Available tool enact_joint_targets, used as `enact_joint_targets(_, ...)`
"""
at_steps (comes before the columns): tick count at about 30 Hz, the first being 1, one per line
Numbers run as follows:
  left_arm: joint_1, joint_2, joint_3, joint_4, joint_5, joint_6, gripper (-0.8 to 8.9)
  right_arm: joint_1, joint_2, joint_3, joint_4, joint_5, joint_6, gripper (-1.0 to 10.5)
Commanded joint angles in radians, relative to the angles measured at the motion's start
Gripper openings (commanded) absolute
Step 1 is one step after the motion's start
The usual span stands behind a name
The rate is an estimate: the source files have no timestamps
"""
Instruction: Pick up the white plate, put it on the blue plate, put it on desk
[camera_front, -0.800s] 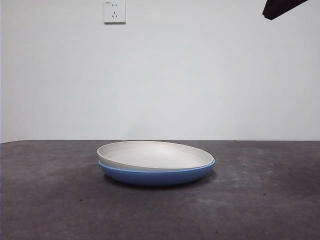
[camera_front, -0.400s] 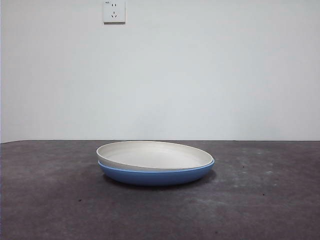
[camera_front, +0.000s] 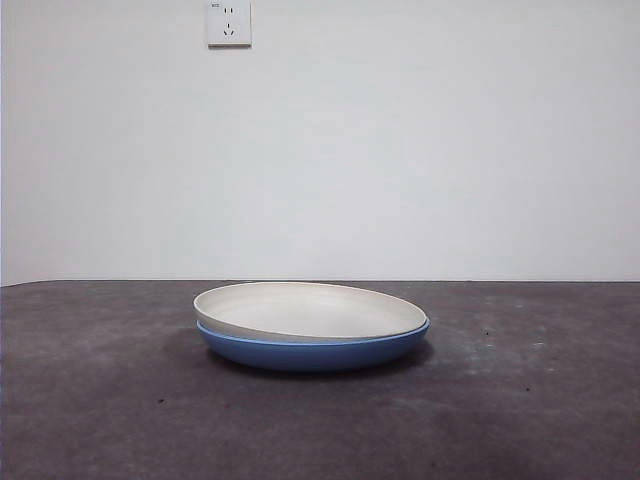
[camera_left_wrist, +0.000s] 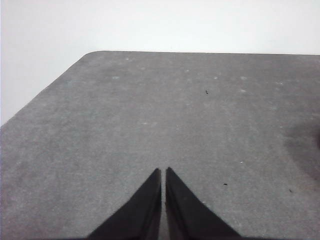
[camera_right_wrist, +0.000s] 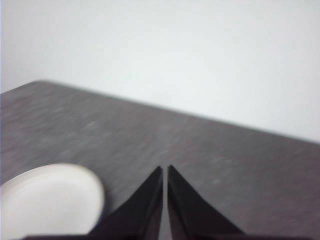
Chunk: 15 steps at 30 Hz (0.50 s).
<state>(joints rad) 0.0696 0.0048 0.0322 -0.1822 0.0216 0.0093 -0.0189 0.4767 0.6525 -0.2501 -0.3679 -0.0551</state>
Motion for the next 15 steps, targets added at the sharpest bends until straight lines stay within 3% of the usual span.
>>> enact_joint_targets(1,0.002,-0.002,-0.020,-0.005,-0.003,-0.003,0.15,-0.013,-0.100,-0.129,0.117,0.053,0.027,0.1)
enact_joint_targets(11,0.002,-0.002,-0.020,-0.005,-0.003,-0.003,0.15,-0.018,-0.369,-0.475,0.254,0.241,0.137,0.1)
enact_joint_targets(15,0.002,-0.002,-0.020,-0.005,-0.003,-0.003,0.15,-0.018,-0.430,-0.550,0.258,0.273,0.153,0.1)
